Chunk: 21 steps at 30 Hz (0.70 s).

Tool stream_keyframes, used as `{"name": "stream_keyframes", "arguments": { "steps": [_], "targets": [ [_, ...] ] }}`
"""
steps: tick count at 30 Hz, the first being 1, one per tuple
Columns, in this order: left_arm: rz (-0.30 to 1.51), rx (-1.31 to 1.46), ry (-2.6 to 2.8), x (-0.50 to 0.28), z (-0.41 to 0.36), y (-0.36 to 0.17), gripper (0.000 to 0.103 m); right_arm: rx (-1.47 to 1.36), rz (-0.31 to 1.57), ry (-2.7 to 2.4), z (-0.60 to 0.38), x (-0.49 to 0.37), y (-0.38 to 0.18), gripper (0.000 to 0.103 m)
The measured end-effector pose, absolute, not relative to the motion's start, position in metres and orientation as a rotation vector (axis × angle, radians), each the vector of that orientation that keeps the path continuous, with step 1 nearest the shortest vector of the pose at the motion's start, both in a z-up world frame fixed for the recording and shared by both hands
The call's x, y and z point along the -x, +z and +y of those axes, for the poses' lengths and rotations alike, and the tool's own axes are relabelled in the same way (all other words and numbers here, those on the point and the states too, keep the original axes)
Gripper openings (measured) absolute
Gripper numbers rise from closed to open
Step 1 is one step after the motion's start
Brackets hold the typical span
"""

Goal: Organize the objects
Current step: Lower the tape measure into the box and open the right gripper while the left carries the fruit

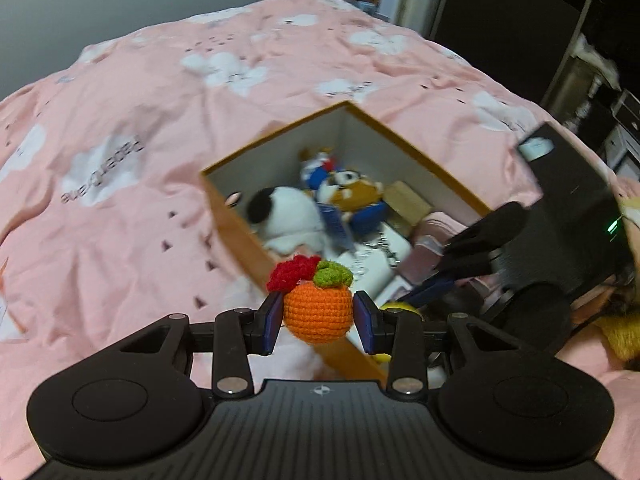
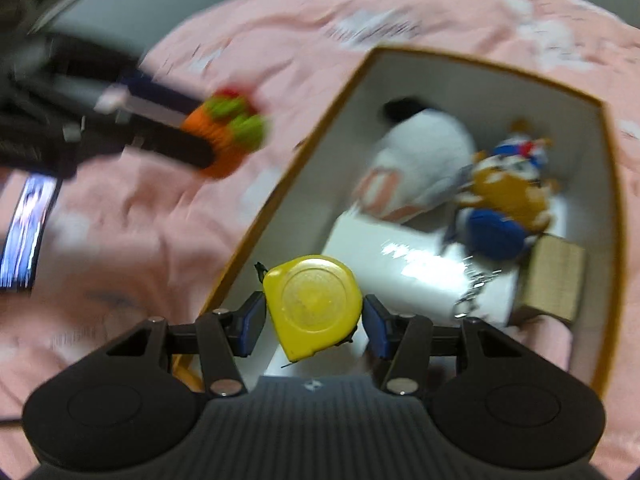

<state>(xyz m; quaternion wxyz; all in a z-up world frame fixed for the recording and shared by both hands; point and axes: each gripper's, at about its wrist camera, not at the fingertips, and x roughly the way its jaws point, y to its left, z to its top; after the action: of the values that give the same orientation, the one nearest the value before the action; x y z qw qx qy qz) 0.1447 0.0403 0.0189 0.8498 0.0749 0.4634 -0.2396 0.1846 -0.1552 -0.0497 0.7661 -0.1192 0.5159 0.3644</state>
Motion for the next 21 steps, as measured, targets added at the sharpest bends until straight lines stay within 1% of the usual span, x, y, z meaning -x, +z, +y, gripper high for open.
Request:
{"name": "stream_keyframes", "arguments": {
  "steps": [6, 11, 15, 21],
  "targets": [
    [0.990, -0.193, -0.539, -0.146, 0.023, 0.013, 0.043, 0.464, 1.217, 0.924, -0.132, -0.203, -0.065, 0.055],
    [1.002, -0.213, -0.534, -0.145, 0.026, 0.008, 0.043, 0.604, 1.325, 1.012, -0.115, -0.213, -0.088, 0.055],
    [1.009, -0.215, -0.536, -0.145, 0.029, 0.006, 0.043, 0.645, 1.364, 1.045, -0.108, -0.218, -0.095, 0.056],
    [0.999, -0.212, -0.556, -0.145, 0.029, 0.006, 0.043, 0.635, 1.425, 1.038, -0.108, -0.222, -0.101, 0.055]
  ]
}}
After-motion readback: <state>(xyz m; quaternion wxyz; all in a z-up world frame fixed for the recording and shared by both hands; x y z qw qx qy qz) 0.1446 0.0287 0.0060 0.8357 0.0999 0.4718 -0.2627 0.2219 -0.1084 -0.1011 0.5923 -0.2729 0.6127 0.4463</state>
